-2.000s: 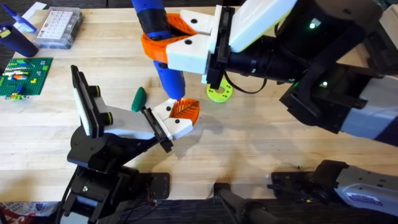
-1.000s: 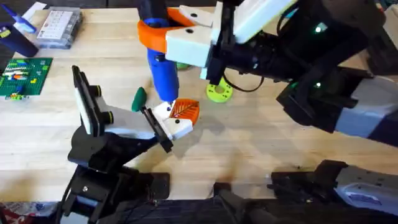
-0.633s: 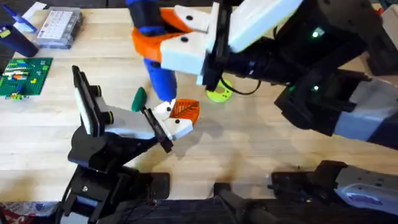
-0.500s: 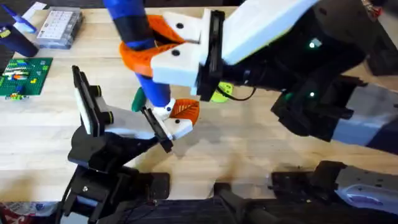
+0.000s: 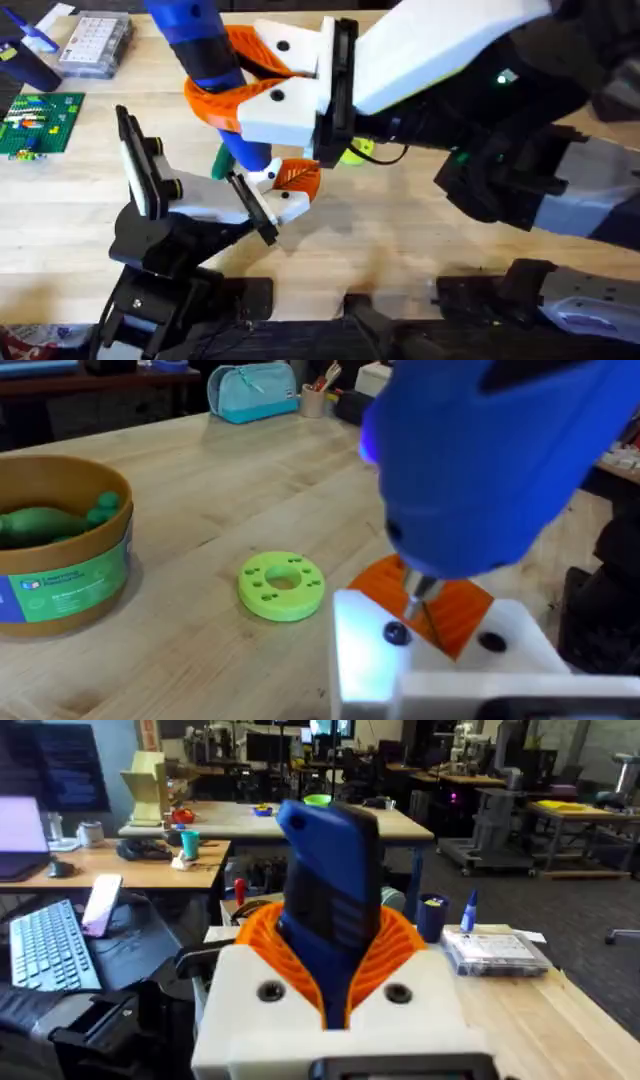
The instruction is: Pick up the gripper from the table and insert it into the empty holder that is missing its gripper. Then pick up a screw, insert it into the mounting hole, and use the screwdriver to tighten it. Finally, clean up the table by picking up the vegetable and placing it into the bucket.
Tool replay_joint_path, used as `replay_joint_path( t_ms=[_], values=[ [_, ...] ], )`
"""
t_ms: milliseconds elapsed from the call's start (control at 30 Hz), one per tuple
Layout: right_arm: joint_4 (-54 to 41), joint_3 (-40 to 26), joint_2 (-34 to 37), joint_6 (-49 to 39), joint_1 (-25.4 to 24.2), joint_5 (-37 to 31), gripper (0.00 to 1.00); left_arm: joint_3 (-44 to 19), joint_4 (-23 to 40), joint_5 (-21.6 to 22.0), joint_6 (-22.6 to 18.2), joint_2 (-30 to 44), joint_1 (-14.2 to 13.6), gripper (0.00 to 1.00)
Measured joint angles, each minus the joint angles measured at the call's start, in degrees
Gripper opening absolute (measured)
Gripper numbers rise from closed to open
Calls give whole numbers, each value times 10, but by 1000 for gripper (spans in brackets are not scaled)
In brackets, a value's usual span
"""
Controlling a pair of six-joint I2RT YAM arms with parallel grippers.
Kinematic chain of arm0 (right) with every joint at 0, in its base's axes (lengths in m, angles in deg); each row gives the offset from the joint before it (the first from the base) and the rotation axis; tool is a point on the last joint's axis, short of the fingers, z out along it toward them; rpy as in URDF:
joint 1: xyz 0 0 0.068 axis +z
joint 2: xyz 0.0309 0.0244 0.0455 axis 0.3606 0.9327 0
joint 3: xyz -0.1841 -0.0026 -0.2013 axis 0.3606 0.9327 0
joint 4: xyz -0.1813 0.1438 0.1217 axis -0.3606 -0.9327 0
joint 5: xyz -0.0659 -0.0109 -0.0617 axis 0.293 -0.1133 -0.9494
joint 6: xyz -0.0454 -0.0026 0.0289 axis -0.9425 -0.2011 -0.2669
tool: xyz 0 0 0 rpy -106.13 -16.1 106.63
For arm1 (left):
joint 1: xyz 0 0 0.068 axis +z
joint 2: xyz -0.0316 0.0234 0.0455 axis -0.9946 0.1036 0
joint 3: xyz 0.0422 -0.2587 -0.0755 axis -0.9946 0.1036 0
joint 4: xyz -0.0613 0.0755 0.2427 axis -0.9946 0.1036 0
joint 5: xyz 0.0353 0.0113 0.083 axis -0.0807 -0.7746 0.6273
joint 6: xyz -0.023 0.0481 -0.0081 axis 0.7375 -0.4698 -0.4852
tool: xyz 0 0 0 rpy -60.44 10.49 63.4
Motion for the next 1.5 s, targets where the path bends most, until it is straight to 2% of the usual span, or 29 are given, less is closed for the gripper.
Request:
replay_joint_path(
  t_ms=[1500],
  values=[
    [-38,1,0,-4,-11,11,66,0,0,0,0,0,0,11]
  ],
)
